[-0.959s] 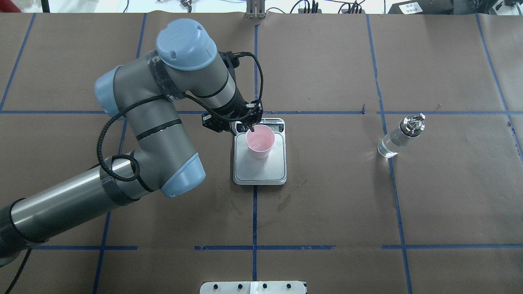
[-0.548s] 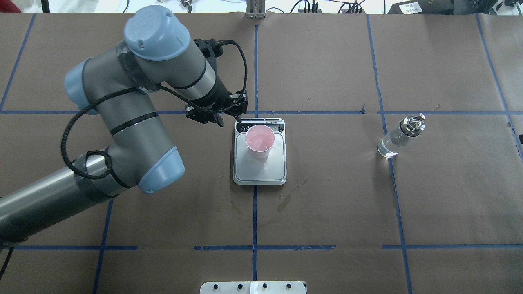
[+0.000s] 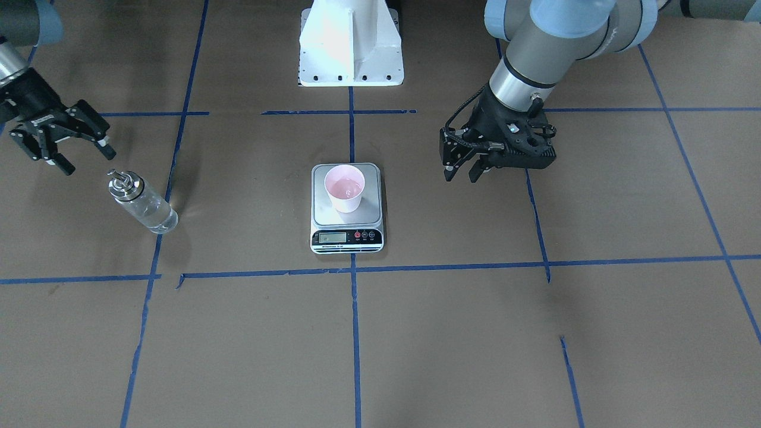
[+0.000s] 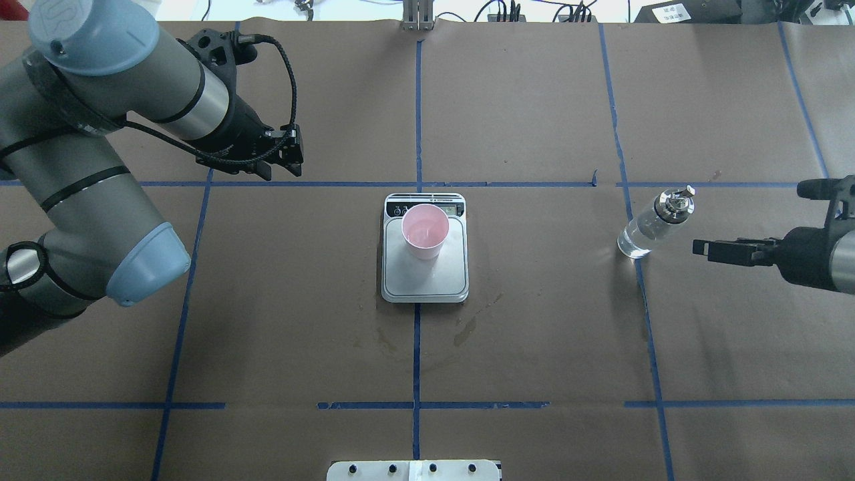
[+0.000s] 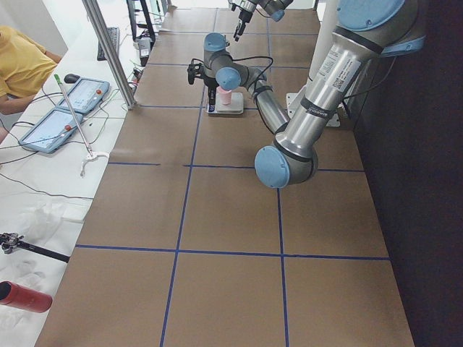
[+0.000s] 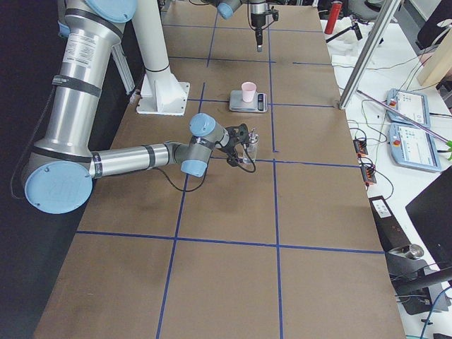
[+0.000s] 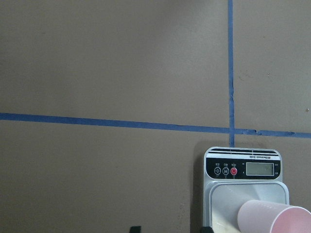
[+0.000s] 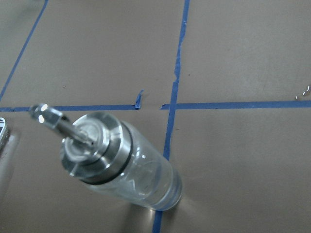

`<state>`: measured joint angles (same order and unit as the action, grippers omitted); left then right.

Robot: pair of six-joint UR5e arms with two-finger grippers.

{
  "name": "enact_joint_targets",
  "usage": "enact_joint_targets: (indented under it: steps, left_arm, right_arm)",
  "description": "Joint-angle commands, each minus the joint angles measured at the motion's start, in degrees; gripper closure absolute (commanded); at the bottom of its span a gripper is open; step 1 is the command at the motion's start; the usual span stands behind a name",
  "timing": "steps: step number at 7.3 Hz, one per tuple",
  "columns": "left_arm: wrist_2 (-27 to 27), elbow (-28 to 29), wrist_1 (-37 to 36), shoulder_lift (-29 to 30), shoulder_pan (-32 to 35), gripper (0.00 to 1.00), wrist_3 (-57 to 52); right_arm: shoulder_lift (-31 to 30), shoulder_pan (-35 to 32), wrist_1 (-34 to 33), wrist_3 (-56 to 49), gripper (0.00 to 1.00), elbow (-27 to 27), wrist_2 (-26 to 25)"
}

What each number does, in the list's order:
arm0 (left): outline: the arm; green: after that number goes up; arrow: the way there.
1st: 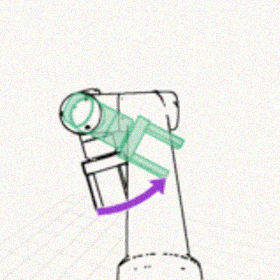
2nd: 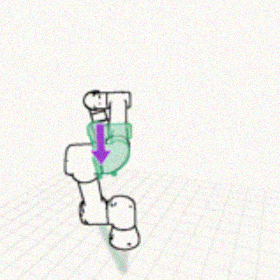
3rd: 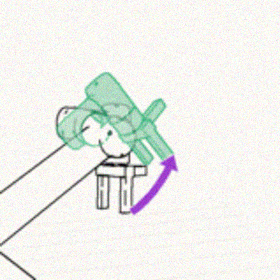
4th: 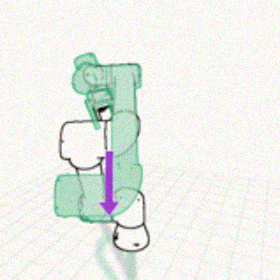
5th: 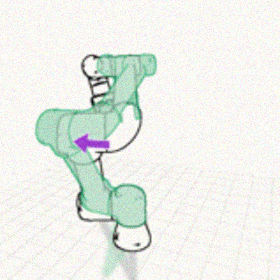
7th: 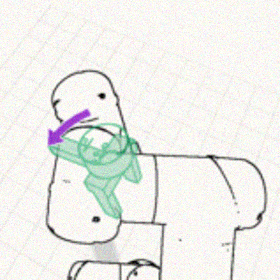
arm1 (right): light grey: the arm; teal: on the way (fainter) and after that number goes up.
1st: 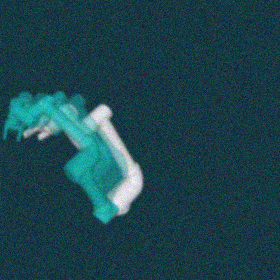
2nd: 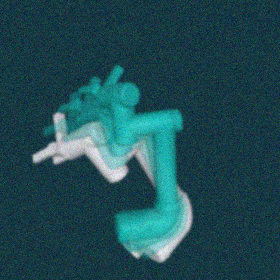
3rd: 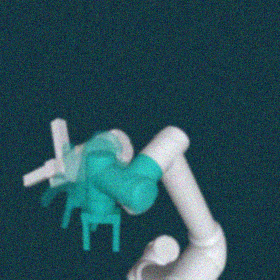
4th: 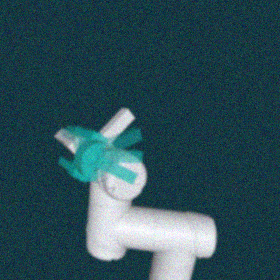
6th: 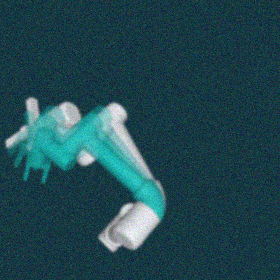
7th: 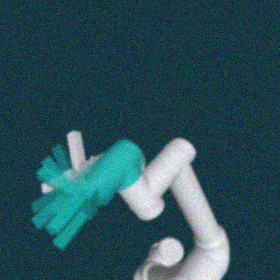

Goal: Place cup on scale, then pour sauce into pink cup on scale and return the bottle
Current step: 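Raise the left gripper from the scale while the right gripper reaches the bottle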

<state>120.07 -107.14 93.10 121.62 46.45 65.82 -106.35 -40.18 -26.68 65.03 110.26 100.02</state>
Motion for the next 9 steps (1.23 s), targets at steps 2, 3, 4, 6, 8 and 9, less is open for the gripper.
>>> enact_joint_targets:
  steps: [2,3,4,6,8,9]
  left_arm:
    - [-0.2,-0.2,-0.6,-3.7,3.5,0.47,-9.3]
    - [-0.3,-0.2,-0.6,-7.0,5.0,0.45,-17.1]
    - [-0.3,-0.2,-0.4,-10.1,7.0,0.43,-23.3]
    - [0.0,-0.4,-0.4,-13.5,10.4,0.38,-32.0]
    - [0.0,-1.1,-0.4,-13.7,10.3,0.37,-31.4]
    - [-0.1,-1.0,-0.4,-13.6,10.3,0.37,-31.4]
  right_arm:
    - [-0.9,10.3,-0.4,1.1,0.0,1.7,-14.8]
    - [-0.4,15.4,-4.0,1.0,0.0,1.7,-25.8]
    - [0.5,18.2,-5.2,1.2,0.0,1.7,-30.3]
    - [0.7,19.4,-6.3,1.5,0.0,1.4,-35.3]
    - [1.6,22.6,-7.6,2.6,0.0,1.2,-42.6]
    - [2.7,25.1,-7.7,5.2,0.0,-0.5,-47.4]
